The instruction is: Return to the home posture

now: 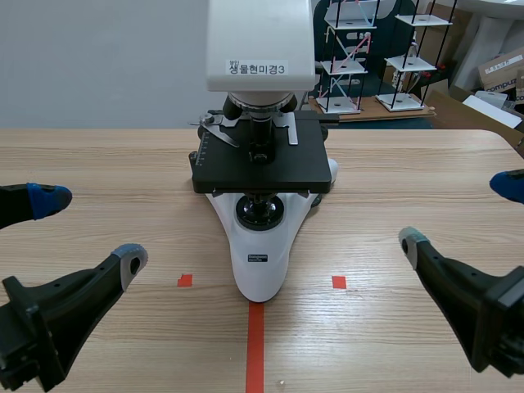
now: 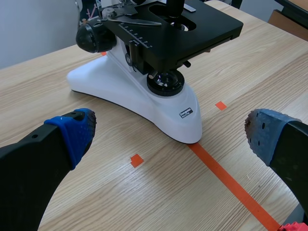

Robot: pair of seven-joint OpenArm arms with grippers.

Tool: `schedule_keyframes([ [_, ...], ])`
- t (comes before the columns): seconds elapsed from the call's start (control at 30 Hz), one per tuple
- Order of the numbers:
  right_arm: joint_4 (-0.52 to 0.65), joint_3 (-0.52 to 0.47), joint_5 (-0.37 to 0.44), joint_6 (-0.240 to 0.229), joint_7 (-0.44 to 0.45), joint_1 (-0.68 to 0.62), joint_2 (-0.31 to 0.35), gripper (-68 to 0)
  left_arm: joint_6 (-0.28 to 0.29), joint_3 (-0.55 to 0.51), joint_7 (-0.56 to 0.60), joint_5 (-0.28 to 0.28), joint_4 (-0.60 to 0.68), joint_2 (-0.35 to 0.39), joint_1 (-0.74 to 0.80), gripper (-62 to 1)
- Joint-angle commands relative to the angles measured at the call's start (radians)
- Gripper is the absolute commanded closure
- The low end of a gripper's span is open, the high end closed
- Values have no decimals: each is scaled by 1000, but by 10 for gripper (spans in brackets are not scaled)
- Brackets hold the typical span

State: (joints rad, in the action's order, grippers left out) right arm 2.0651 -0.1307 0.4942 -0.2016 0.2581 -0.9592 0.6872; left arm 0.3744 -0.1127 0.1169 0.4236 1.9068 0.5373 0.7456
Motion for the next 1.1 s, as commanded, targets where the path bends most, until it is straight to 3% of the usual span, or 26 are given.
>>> schedule_keyframes([
  [0.0,10,-4,4,-3,18,9,-1,-679,2,-5,14,6,18,-5,5,-623],
  [1.07,10,-4,-38,-5,18,9,0,-679,2,-5,14,6,18,-5,5,-623],
])
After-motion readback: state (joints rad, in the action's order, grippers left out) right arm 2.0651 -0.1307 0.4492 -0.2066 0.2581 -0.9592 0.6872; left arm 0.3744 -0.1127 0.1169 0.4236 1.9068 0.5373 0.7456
